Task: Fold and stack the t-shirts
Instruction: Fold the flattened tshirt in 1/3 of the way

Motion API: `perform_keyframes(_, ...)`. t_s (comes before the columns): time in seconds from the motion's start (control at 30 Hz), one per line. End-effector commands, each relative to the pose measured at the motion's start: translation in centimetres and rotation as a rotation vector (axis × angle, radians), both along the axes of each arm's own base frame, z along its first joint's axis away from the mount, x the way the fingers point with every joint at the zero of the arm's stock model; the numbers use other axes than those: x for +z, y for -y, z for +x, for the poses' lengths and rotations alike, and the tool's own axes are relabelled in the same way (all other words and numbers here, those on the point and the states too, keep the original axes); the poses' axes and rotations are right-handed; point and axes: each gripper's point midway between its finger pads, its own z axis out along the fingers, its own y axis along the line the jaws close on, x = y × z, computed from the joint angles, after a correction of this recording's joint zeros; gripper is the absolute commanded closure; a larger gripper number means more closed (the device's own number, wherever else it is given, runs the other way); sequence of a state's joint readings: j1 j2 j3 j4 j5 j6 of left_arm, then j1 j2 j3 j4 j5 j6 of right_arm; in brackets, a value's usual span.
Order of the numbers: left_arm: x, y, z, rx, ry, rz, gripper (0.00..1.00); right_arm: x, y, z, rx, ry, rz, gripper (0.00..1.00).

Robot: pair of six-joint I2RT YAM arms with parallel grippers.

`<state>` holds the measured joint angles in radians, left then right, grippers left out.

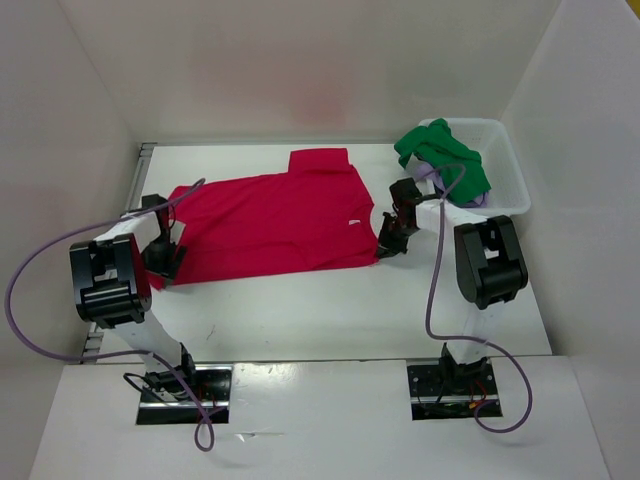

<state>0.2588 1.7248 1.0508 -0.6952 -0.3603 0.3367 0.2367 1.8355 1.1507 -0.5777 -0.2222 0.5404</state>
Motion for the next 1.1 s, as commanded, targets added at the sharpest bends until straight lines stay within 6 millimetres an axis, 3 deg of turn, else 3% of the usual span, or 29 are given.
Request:
perform_keyframes(0.0, 0.4, 0.0, -0.1, 0.02, 0.031, 0.004, 0.2, -0.4, 0.3, 0.5, -0.042, 0.027, -0.002, 0.95)
perform_keyframes(0.03, 0.7, -0.2, 0.0, -0.006, 0.033, 0.009, 0.2, -0.6, 0.7, -0.3, -0.054, 0.005, -0.016, 1.0)
perform_keyframes(0.1, 2.7, -1.0, 0.4, -0.014, 0.063, 0.038, 0.2, -0.1, 1.8, -1.3, -0.072, -0.002, -0.048, 1.0)
perform_keyframes(0.2, 5.9, -2.0, 1.7, -0.053, 0.122, 0.056, 0.2, -0.1, 3.2, -5.0, -0.079, -0.072, -0.098, 1.0)
perform_keyframes(0.27, 7.0, -1.7, 2.2, -0.11, 0.131, 0.034, 0.2, 0.9, 4.0, -6.8, -0.084, -0.095, -0.127, 1.0)
perform_keyframes(0.37, 7.5, -1.3, 3.1, -0.19, 0.138, 0.002, 0.2, 2.7, 4.0, -7.8, -0.104, -0.114, -0.135, 1.0)
perform_keyframes(0.47, 6.4, -1.3, 3.6, -0.275, 0.104, -0.018, 0.2, 2.8, 6.1, -9.0, -0.122, -0.15, -0.247, 0.99)
perform_keyframes(0.5, 6.0, -1.2, 3.7, -0.295, 0.092, -0.031, 0.22, 3.0, 6.1, -9.2, -0.121, -0.16, -0.25, 0.91)
perform_keyframes(0.53, 5.0, -0.9, 3.7, -0.314, 0.071, -0.058, 0.22, 3.3, 6.4, -9.3, -0.123, -0.164, -0.266, 0.55)
perform_keyframes(0.57, 4.2, 0.0, 4.1, -0.341, 0.076, -0.116, 0.22, 3.3, 6.6, -9.6, -0.123, -0.176, -0.279, 0.42)
perform_keyframes(0.63, 3.7, 0.9, 5.2, -0.366, 0.072, -0.189, 0.22, 3.3, 6.7, -9.8, -0.122, -0.185, -0.282, 0.32)
perform_keyframes(0.77, 2.4, 1.6, 7.0, -0.388, 0.083, -0.263, 0.24, 5.7, 6.0, -8.0, -0.148, -0.097, -0.236, 0.31)
perform_keyframes(0.87, 1.0, 1.8, 7.0, -0.395, 0.054, -0.292, 0.25, 7.9, 4.7, -6.6, -0.143, -0.013, -0.197, 0.34)
perform_keyframes(0.93, 0.0, 0.8, 6.8, -0.37, 0.013, -0.246, 0.28, 8.3, 4.5, -5.9, -0.156, 0.009, -0.186, 0.36)
perform_keyframes(1.07, -0.5, 0.5, 6.2, -0.344, -0.005, -0.246, 0.3, 5.2, 3.3, -6.9, -0.122, -0.076, -0.147, 0.36)
